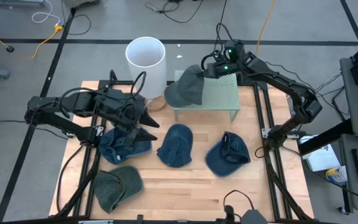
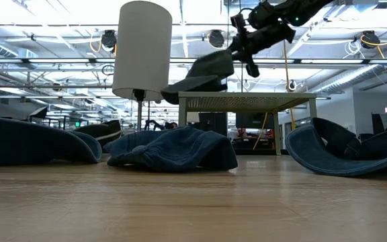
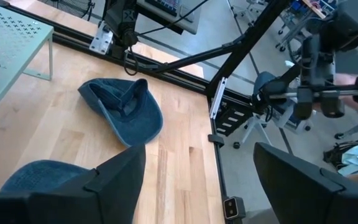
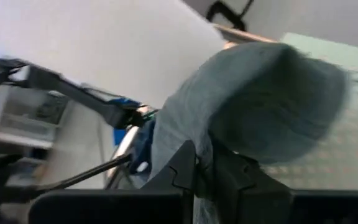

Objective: Pick & Place hat
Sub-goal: Put the bottom right green cap on the shelf, then stack the top green cap on the green cap on the shelf

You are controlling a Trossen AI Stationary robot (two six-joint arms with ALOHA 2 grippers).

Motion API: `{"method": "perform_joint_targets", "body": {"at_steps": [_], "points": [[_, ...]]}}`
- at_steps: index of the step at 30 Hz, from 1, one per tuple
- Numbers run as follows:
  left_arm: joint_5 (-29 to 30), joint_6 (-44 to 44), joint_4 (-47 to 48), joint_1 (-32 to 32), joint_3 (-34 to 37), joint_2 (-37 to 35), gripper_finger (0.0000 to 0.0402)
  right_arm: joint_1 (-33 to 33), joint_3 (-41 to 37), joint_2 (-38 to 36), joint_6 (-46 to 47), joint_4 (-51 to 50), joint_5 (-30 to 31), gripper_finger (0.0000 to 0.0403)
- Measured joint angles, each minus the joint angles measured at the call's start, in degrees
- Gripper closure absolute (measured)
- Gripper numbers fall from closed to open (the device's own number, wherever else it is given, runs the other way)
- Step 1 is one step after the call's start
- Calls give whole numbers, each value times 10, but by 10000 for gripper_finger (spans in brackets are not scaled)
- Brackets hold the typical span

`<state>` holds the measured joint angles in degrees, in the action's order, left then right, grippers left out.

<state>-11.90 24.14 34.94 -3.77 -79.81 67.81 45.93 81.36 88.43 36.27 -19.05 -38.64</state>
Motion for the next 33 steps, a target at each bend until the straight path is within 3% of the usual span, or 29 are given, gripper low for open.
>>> {"method": "perform_joint_targets", "body": {"at_steps": [5, 14, 19, 23, 28, 33], "points": [[0, -2, 0, 0, 0, 0, 96, 2, 0, -15, -25, -52, 59, 386], [14, -14, 0, 0, 0, 0, 83, 5, 0, -28, -25, -78, 68, 375], [14, -11, 0, -1, 0, 0, 87, 5, 0, -28, -34, -82, 43, 318], [14, -9, 0, -1, 0, 0, 91, 6, 0, -28, -18, -91, 63, 251], [14, -7, 0, -1, 0, 0, 88, 10, 0, -36, -3, -130, 134, 178], [13, 17, 0, -1, 0, 0, 82, 9, 0, -73, -24, -179, 222, 143]]}}
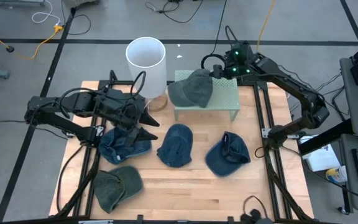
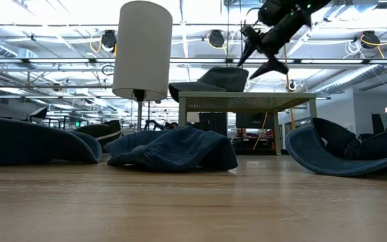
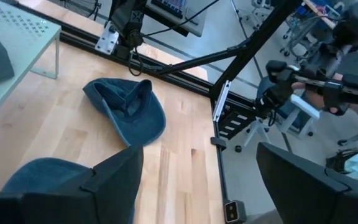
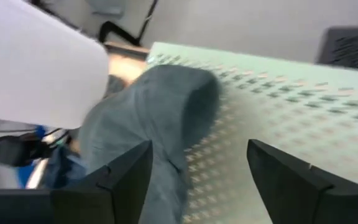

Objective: Pick & Place hat
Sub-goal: Stack the top green cap on the green cap on the shelf

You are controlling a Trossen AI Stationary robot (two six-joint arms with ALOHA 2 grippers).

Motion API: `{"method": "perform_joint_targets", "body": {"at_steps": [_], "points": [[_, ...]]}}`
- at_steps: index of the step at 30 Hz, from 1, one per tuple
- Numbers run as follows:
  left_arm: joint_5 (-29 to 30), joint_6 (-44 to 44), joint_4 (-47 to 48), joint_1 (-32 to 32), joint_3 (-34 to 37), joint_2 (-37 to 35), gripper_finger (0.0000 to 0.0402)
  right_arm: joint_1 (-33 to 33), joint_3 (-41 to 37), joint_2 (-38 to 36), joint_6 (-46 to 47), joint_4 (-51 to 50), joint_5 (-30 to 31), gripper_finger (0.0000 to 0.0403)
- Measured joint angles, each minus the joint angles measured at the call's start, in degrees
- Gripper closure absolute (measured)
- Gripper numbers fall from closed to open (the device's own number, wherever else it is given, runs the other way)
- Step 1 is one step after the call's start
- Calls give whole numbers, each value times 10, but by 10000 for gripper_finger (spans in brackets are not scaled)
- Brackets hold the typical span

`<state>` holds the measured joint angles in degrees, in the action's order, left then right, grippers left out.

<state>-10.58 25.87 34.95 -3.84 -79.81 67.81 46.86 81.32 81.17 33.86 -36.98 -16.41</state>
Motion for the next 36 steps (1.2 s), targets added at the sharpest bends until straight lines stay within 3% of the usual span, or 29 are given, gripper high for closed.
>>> {"method": "perform_joint_targets", "body": {"at_steps": [5, 12, 24, 28, 36], "points": [[-19, 37, 2, 0, 0, 0, 93, -24, 0, -69, -42, -50, 47, 140], [-64, 130, 80, 0, 0, 0, 114, -131, 0, -162, -110, -110, 28, 155], [-36, 316, 320, 0, 0, 0, 120, -315, 0, -223, -47, -88, 27, 176], [43, 369, 400, 0, 0, 0, 117, -342, 0, -223, -36, -49, 28, 173], [354, 453, 461, -41, 26, 0, 127, -372, 0, -223, -34, 24, 30, 177]]}}
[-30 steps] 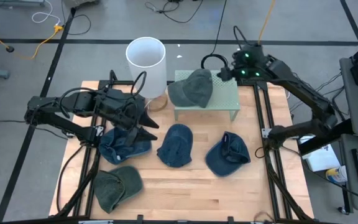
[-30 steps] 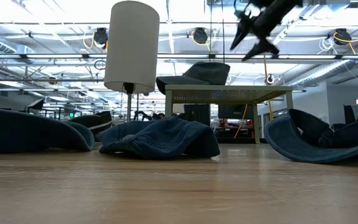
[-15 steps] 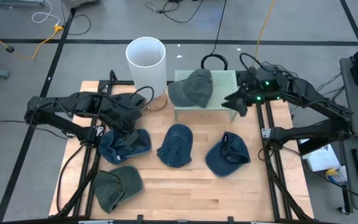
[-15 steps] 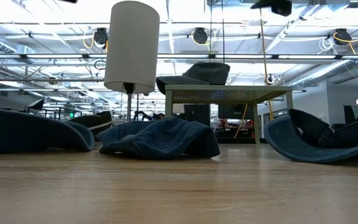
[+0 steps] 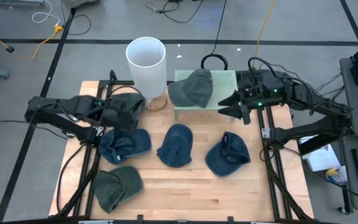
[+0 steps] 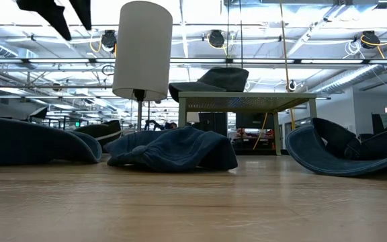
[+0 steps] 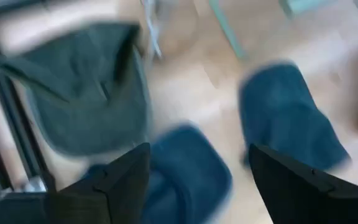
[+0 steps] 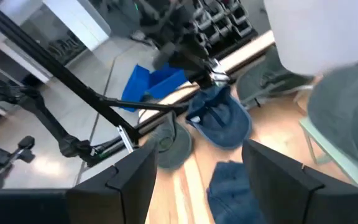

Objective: Pick & Place hat
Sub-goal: Stack the top green cap on the green cap on the shelf

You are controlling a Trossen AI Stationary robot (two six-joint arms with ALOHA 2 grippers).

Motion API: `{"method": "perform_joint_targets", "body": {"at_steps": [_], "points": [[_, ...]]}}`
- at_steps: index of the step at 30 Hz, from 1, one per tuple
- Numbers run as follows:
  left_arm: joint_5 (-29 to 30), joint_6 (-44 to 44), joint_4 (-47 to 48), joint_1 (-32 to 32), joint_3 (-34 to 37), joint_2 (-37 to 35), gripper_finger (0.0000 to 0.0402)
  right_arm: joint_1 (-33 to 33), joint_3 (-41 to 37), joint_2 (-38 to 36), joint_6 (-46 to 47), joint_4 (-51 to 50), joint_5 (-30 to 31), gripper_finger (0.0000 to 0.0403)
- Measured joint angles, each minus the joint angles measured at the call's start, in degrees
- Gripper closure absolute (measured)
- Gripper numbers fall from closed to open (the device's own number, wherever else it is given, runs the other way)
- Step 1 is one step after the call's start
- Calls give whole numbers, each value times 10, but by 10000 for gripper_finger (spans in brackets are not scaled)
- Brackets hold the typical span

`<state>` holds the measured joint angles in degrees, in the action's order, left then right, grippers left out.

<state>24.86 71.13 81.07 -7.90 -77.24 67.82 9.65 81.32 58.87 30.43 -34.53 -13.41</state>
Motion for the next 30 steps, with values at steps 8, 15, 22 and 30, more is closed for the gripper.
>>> {"method": "perform_joint_targets", "body": {"at_steps": [8, 15, 22, 30], "points": [[104, 71, -60, -44, 136, 0, 116, -22, 0, 3, -52, -6, 3, 179], [112, 72, -175, -45, 281, 0, 125, -46, 0, 3, -105, -3, 61, 179], [140, 80, -289, -5, 386, 2, 143, -51, 0, 3, -134, 5, 62, 179], [136, -42, -469, 38, 445, 17, 143, -51, 0, 3, -136, 54, 62, 179]]}}
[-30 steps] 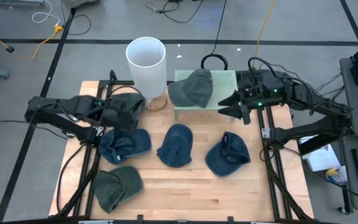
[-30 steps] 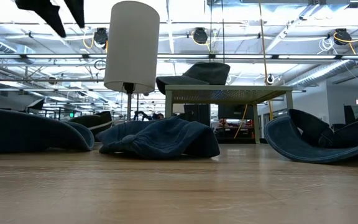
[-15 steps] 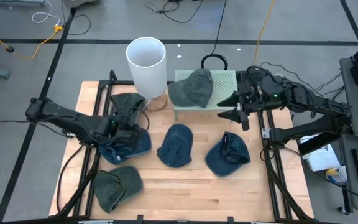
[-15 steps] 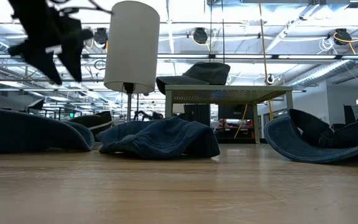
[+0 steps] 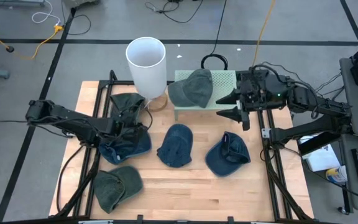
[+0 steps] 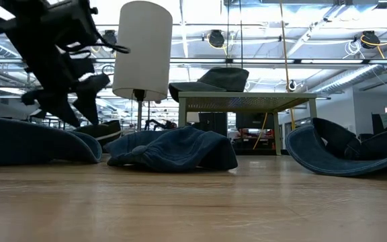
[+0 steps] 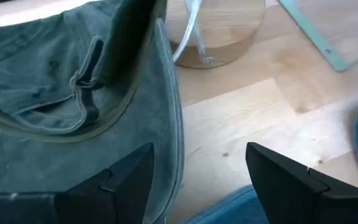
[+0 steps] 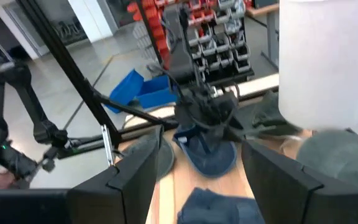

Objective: Pick & Place hat
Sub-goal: Stack the top green cap on the green cap on the shelf

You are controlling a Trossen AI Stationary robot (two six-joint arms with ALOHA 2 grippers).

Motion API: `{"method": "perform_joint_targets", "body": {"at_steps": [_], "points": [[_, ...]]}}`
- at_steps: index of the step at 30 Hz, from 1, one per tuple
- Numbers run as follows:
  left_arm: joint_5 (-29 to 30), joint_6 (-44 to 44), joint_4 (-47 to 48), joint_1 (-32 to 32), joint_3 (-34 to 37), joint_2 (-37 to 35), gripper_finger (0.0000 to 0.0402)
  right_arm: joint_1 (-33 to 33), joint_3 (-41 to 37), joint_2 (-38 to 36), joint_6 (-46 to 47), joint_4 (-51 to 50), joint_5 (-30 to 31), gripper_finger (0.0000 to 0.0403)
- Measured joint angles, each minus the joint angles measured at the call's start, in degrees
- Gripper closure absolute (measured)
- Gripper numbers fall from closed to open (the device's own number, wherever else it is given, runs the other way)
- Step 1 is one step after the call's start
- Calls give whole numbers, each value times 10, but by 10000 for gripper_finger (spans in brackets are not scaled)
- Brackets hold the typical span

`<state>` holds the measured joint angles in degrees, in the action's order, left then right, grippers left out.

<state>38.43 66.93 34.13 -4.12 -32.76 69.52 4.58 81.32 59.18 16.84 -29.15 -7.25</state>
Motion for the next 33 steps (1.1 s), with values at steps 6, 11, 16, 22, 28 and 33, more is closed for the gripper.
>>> {"method": "perform_joint_targets", "body": {"at_steps": [6, 11, 16, 22, 28, 33], "points": [[2, -6, 1, 28, 1, 49, 155, 0, 0, 0, 0, 30, 0, 179], [-25, -3, -14, 40, 1, 76, 161, 0, 0, 0, 0, 46, -2, 179], [-35, 24, -14, 42, 1, 77, 197, 0, 0, 0, -2, 49, -2, 179], [-39, 42, -13, 41, 0, 75, 288, 0, 0, 0, -2, 49, -2, 179], [-41, 51, 0, 39, -10, 71, 354, 0, 0, 0, -2, 49, -3, 179], [-42, 44, 51, 37, -48, 65, 389, 0, 0, 0, -2, 49, -3, 179]]}}
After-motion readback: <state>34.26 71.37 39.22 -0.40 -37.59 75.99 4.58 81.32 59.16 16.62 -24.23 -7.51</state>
